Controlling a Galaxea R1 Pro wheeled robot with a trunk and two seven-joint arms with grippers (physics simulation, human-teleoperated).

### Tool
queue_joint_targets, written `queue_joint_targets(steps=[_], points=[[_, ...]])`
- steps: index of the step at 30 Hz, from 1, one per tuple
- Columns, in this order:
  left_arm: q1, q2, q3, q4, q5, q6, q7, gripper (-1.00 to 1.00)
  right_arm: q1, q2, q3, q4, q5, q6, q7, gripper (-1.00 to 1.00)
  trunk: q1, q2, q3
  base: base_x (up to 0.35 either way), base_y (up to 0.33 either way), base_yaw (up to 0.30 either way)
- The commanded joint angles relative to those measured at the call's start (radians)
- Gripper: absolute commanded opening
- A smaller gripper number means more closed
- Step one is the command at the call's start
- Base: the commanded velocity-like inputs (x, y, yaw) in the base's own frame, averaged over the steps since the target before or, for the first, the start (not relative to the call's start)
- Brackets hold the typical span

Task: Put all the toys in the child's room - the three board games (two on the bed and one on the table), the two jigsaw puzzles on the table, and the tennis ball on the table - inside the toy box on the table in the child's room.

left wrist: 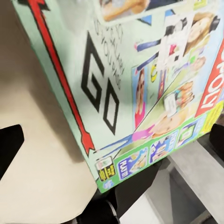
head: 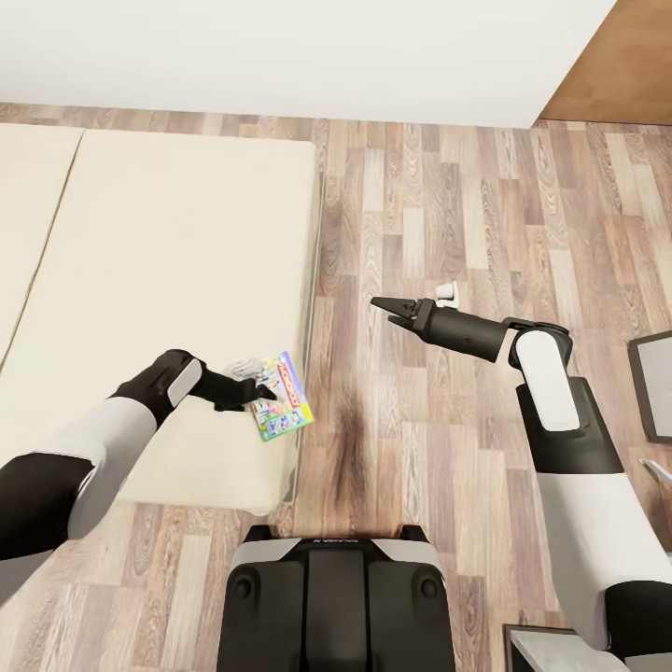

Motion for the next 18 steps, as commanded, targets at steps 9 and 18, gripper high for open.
queue_joint_targets(steps=[9,18], points=[[0.0,0.042,-0.004,-0.002,0.002,0.002,-0.001,1.0,-0.001,-0.001,0.0,-0.002,0.012,0.002,0.01,1.0,0.0,-0.001,-0.001,0.0,0.0,0.0],[0.0,0.075,-0.004,-0.04,0.002,0.011,-0.002,1.0,-0.001,-0.002,0.0,0.0,0.012,0.002,0.009,1.0,0.0,-0.001,-0.001,0.0,0.0,0.0]])
